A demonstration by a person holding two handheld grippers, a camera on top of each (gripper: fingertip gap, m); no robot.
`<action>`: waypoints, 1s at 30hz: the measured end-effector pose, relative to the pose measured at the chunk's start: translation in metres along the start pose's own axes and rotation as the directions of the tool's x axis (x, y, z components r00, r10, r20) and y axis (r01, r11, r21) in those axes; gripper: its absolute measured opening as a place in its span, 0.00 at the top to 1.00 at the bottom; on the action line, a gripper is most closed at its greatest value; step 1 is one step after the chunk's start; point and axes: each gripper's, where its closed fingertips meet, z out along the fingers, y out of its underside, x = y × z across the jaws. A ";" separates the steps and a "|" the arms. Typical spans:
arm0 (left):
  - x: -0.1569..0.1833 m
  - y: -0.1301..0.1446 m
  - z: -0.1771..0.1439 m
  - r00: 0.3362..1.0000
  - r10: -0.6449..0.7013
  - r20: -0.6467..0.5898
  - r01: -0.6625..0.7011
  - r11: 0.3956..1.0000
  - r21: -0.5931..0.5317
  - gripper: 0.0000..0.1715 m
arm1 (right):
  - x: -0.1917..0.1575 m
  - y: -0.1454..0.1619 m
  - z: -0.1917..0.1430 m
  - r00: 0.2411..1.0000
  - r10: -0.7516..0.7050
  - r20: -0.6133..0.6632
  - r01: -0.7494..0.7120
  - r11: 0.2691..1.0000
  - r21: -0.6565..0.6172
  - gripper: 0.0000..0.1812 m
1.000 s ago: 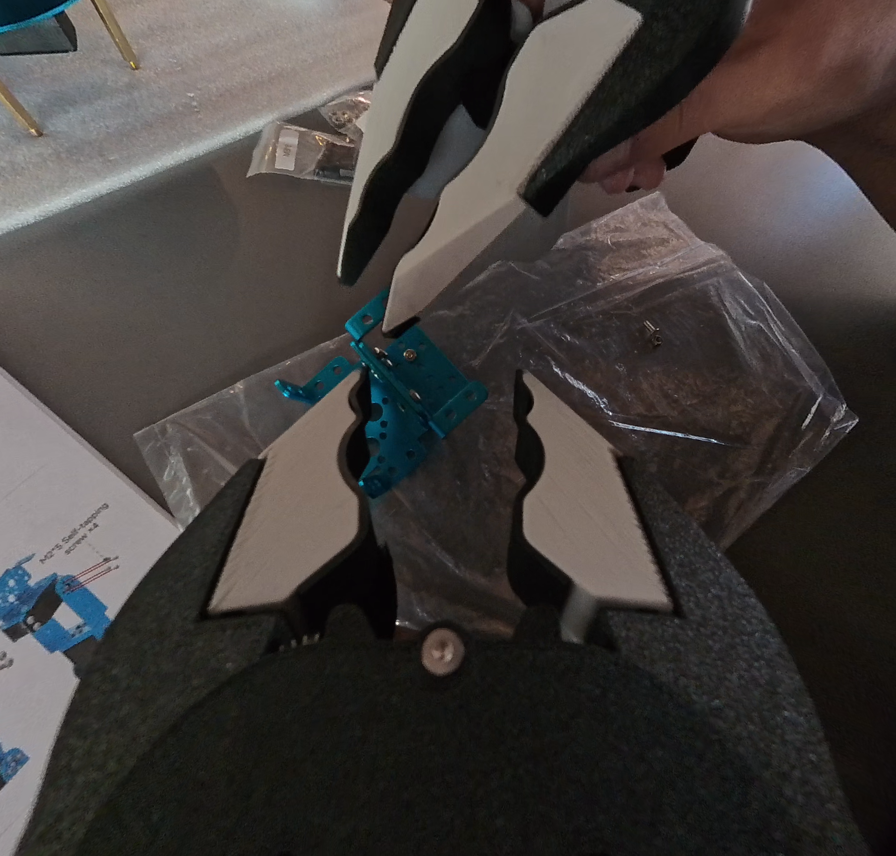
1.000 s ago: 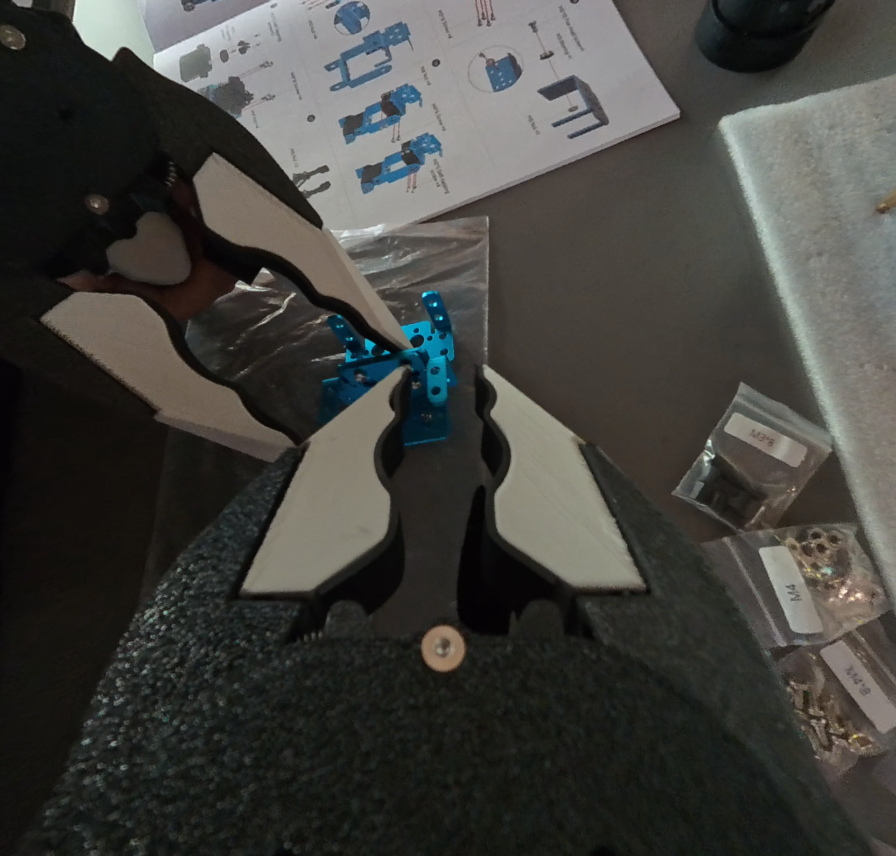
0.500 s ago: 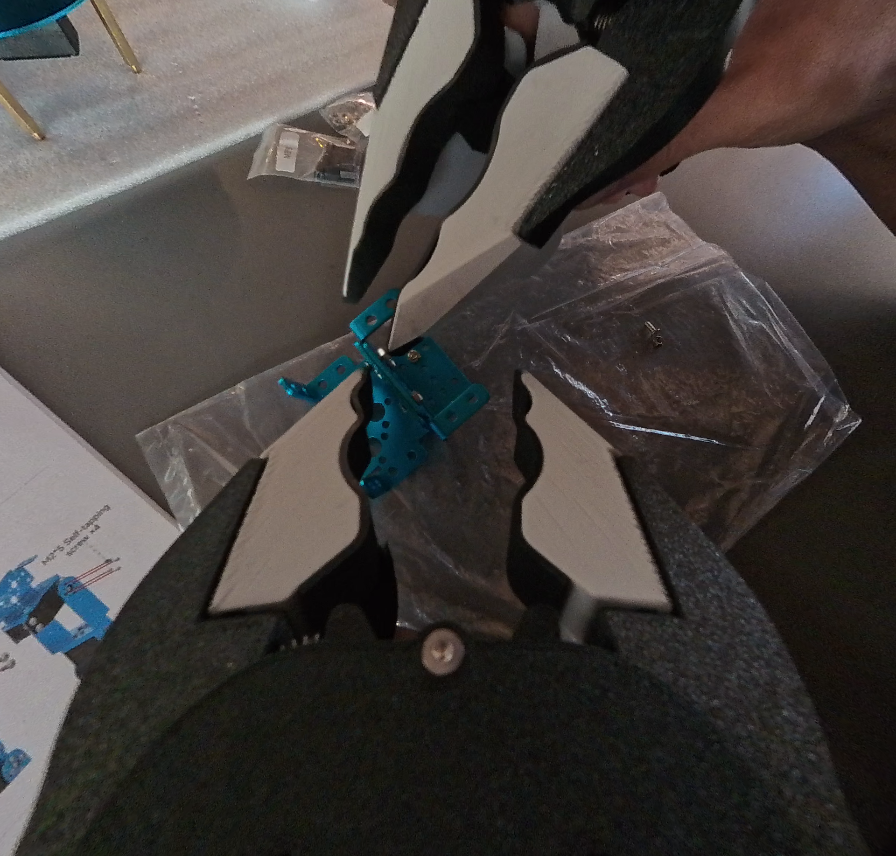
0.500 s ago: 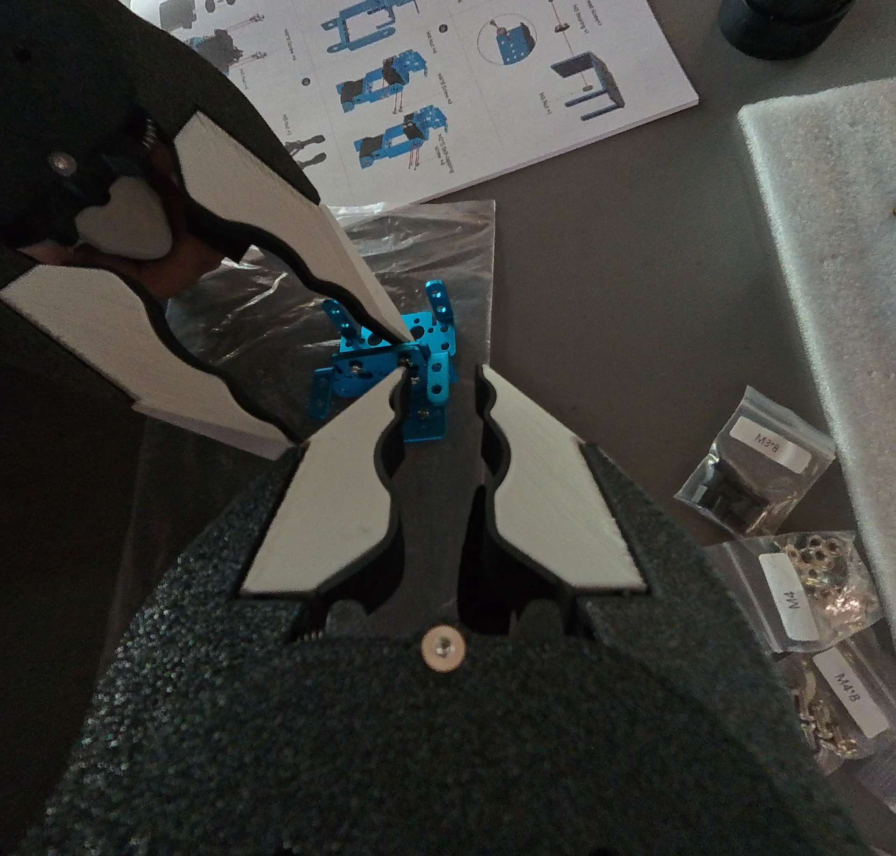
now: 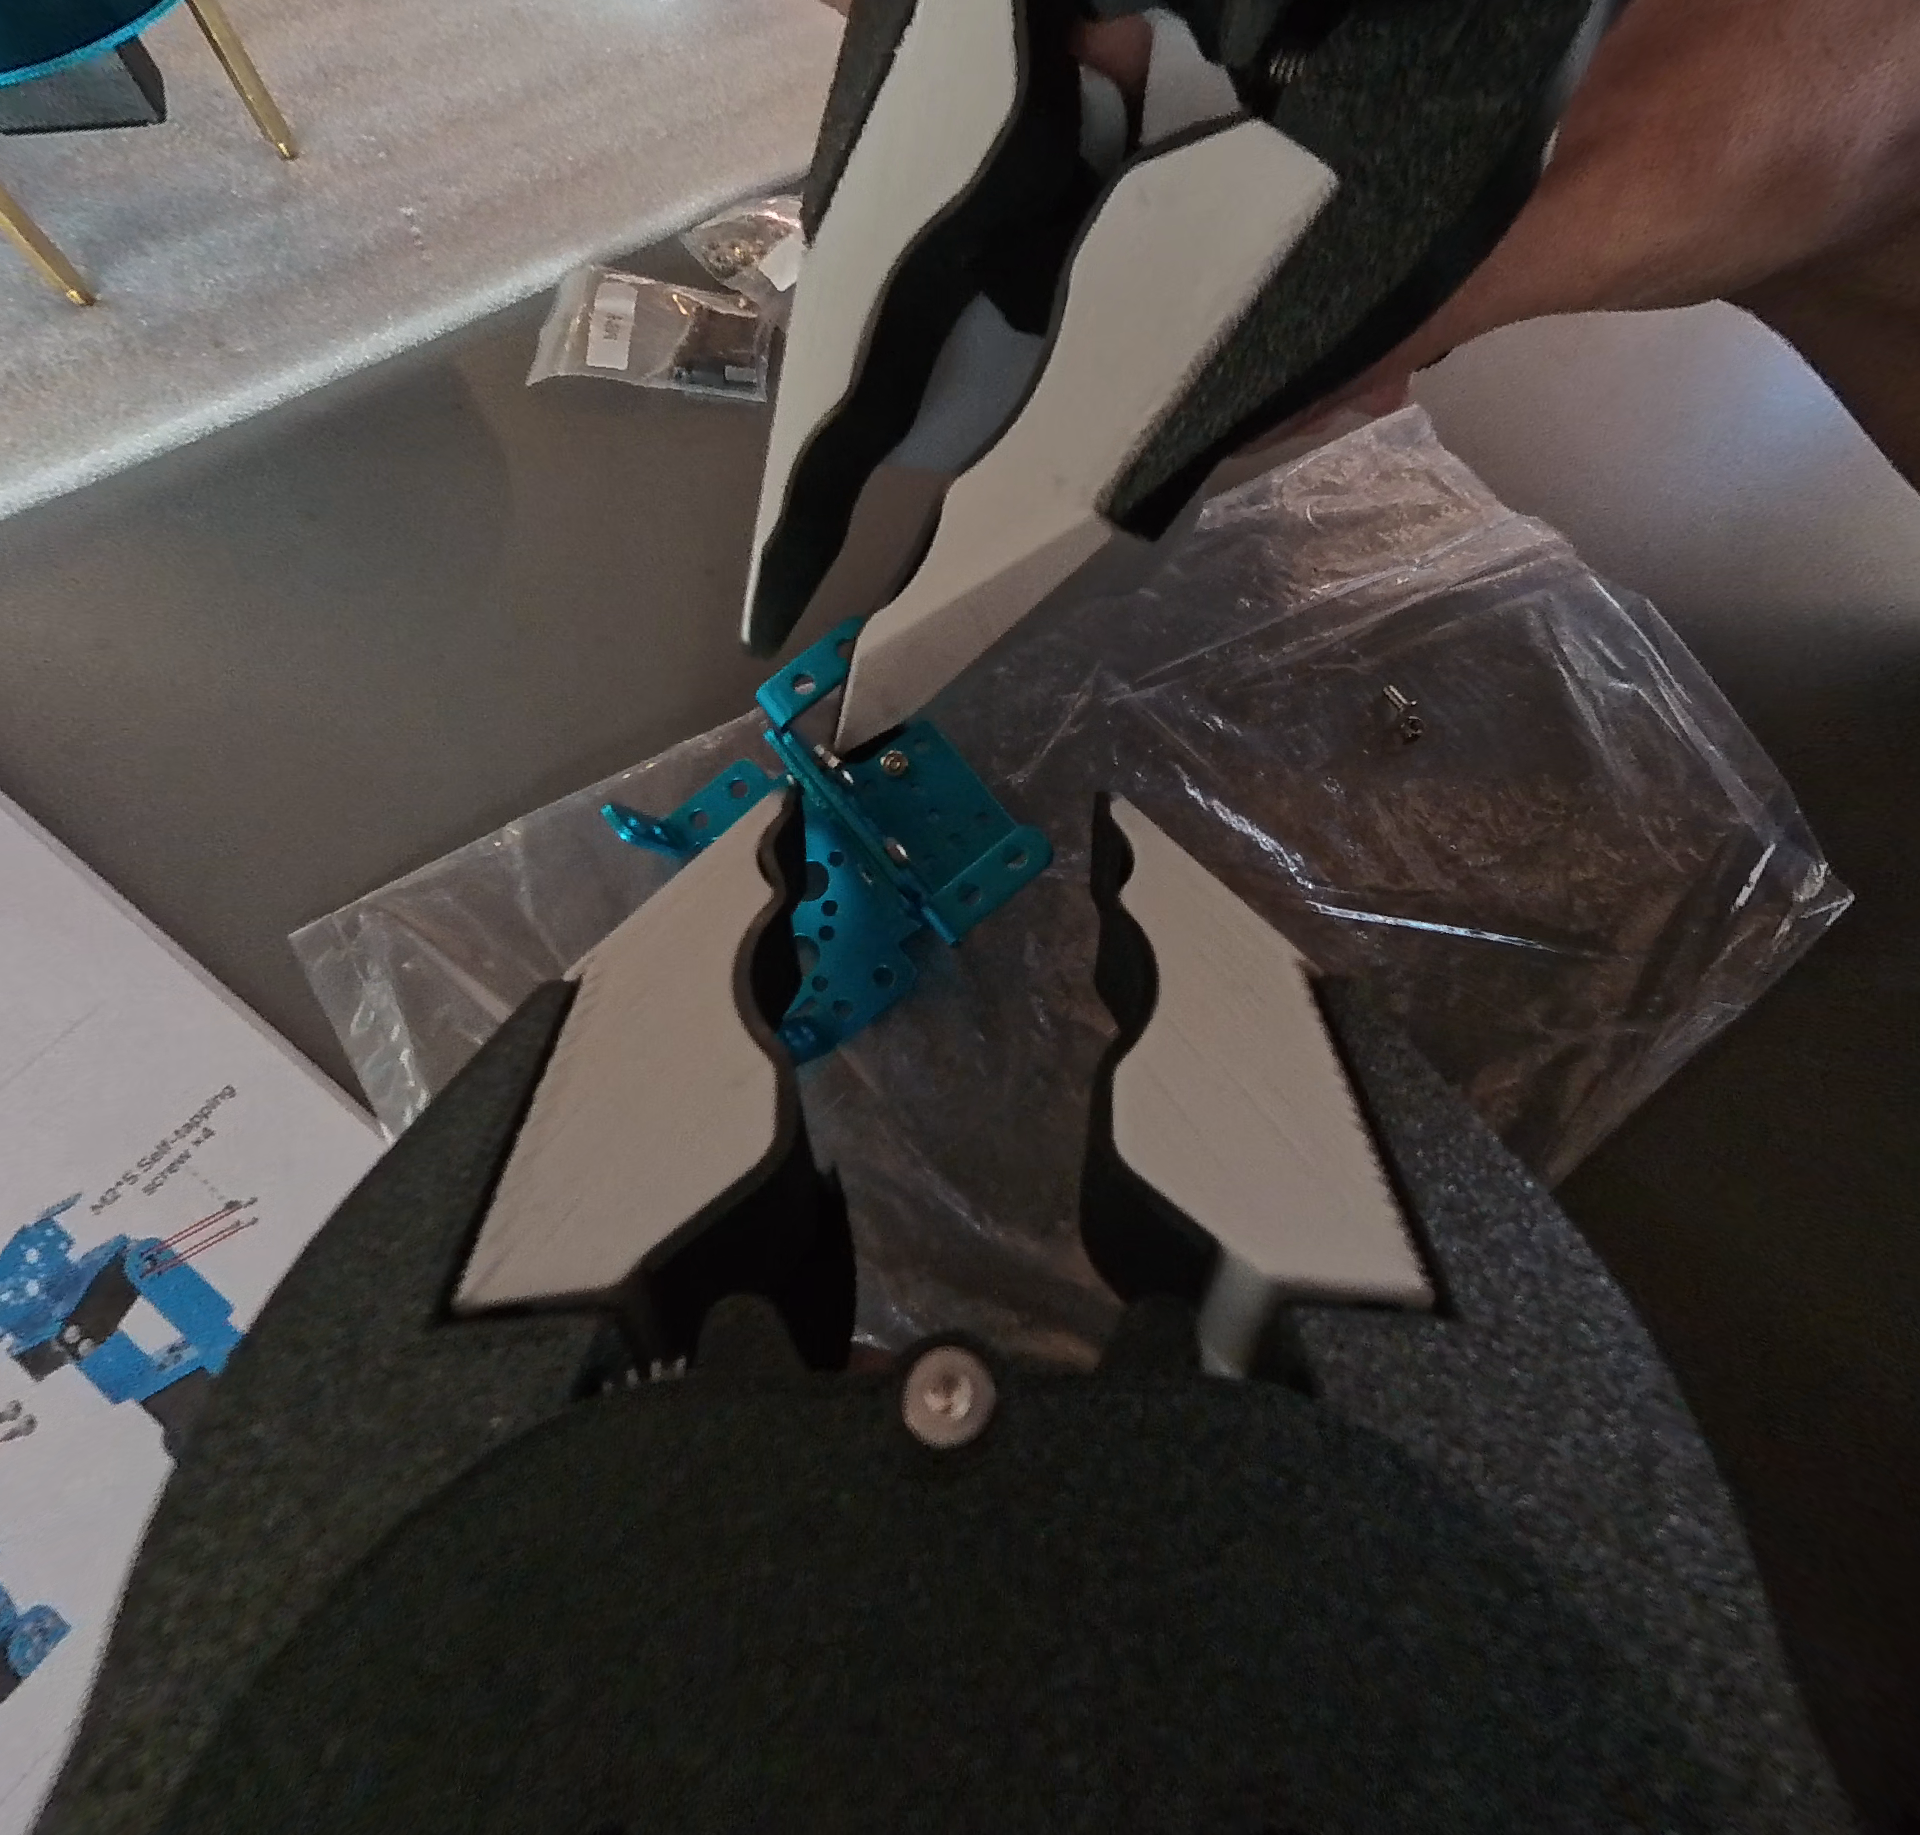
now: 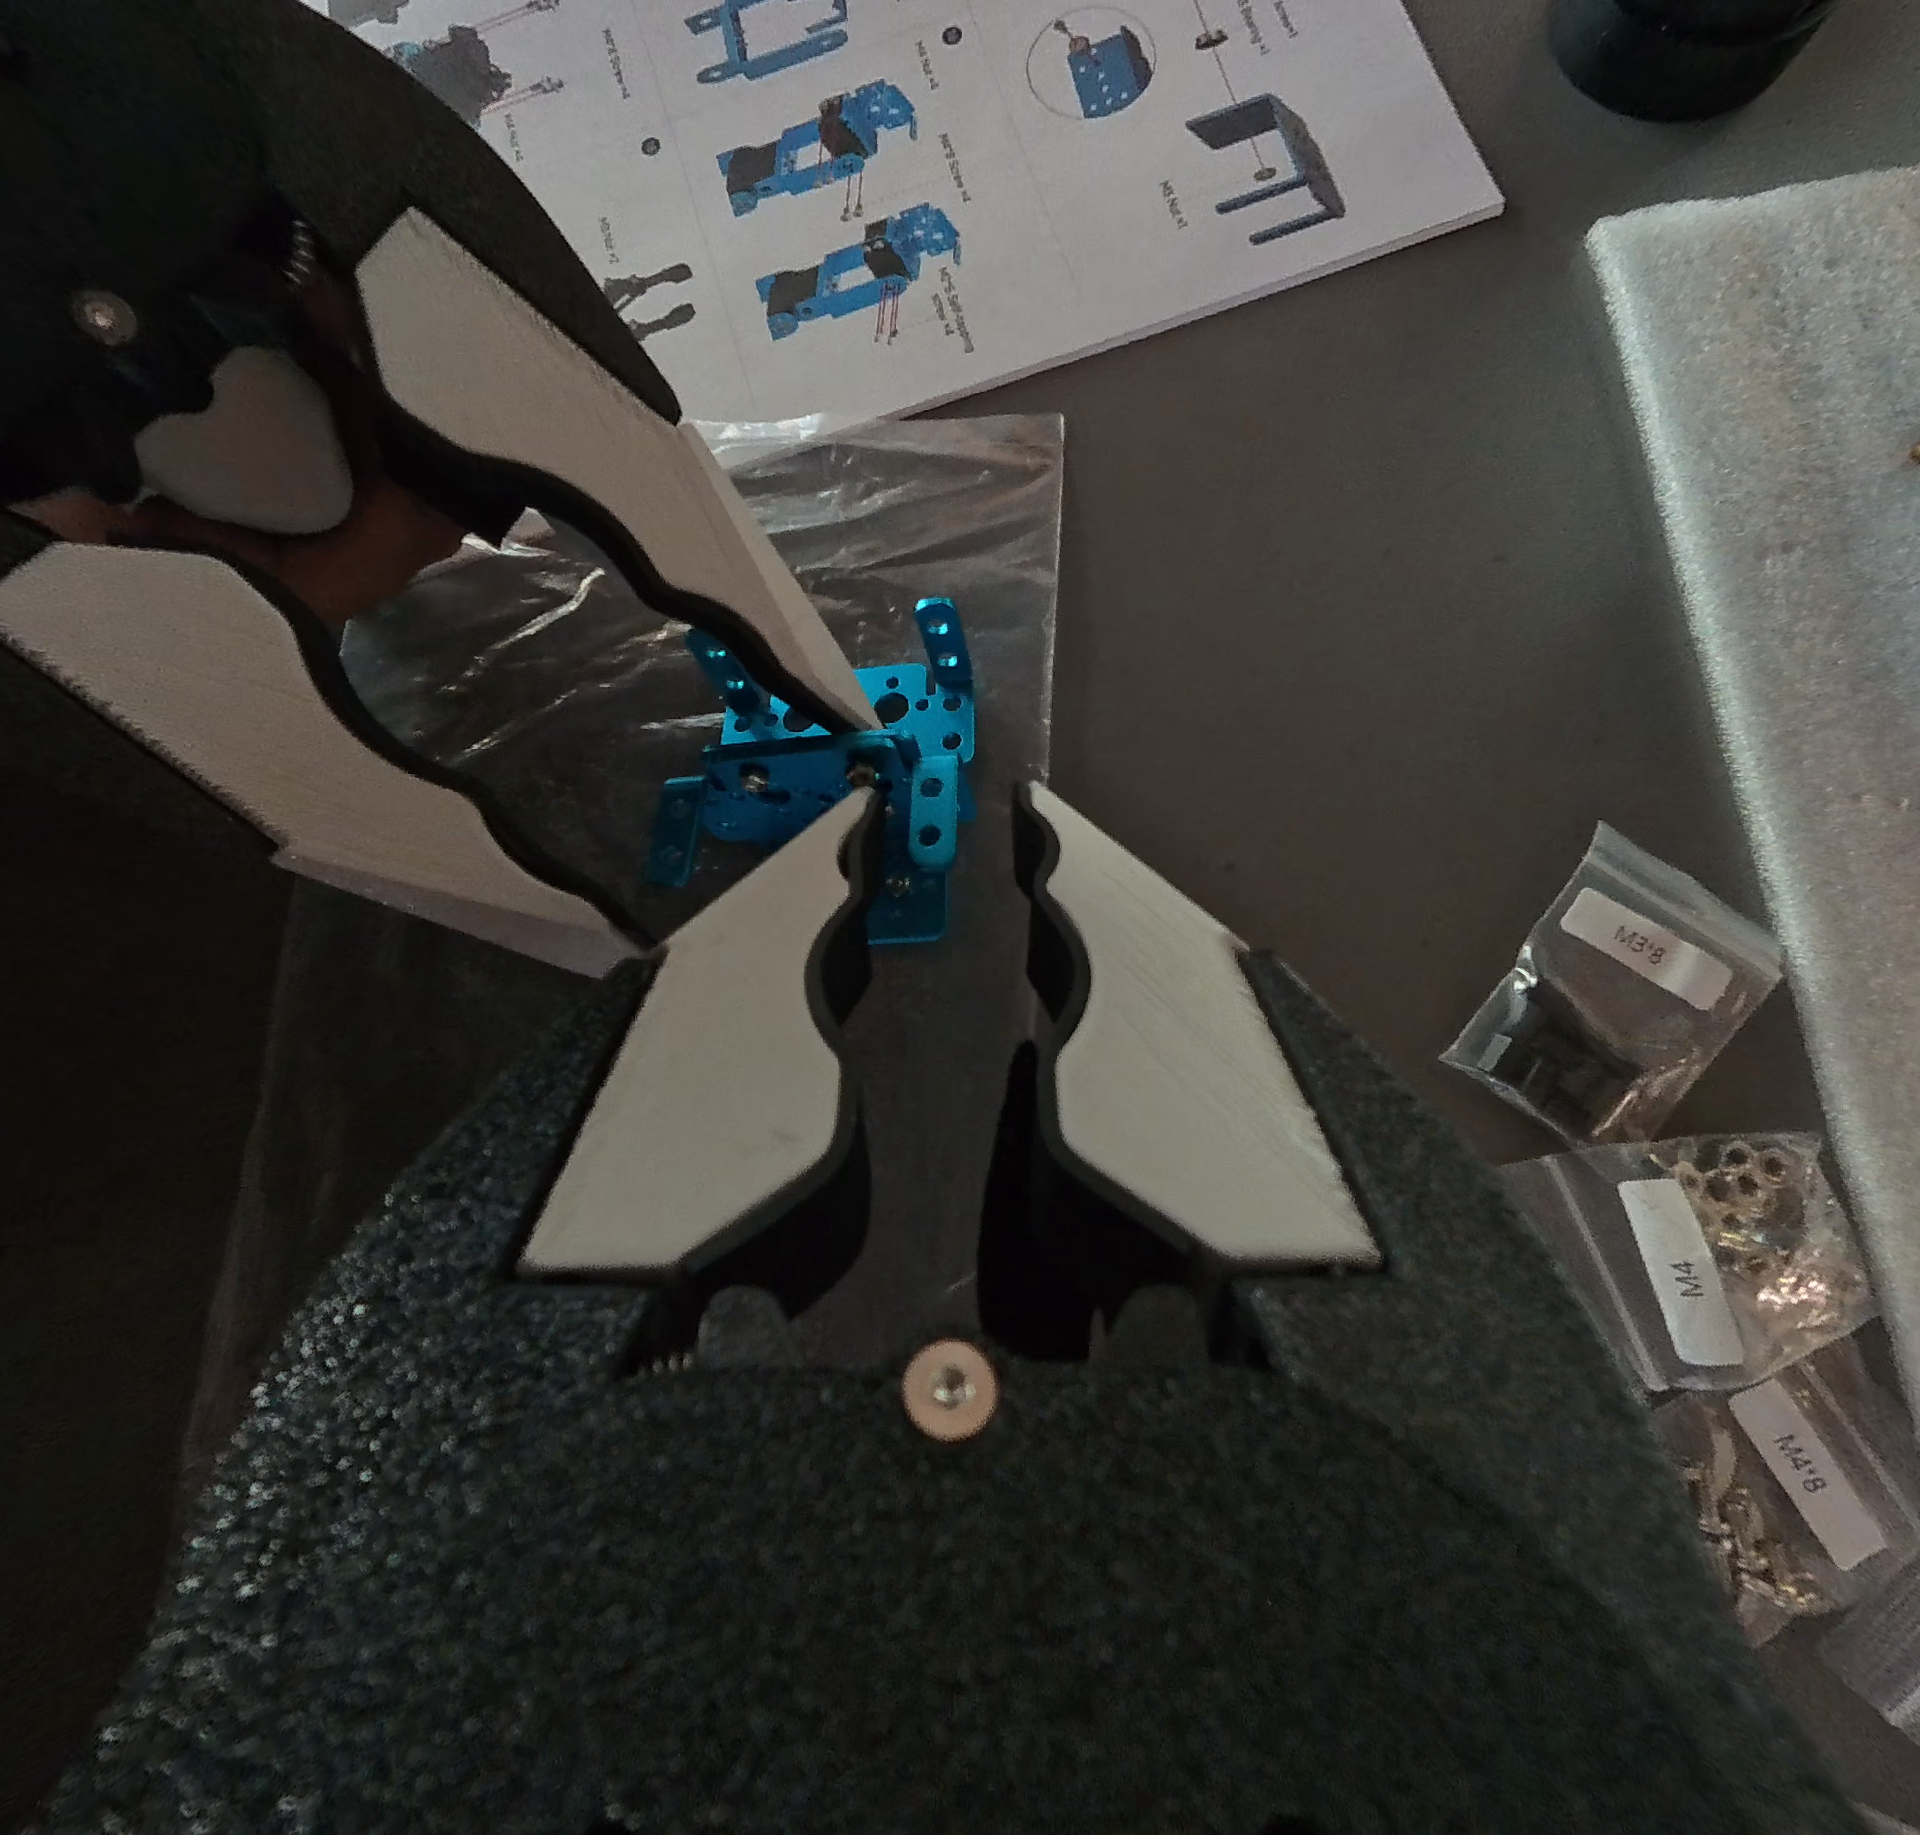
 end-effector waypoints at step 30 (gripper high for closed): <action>-0.001 0.000 0.002 0.996 0.041 0.074 -0.041 0.999 -0.005 0.72 | -0.011 -0.005 -0.004 0.991 0.114 0.076 -0.118 0.992 0.051 0.90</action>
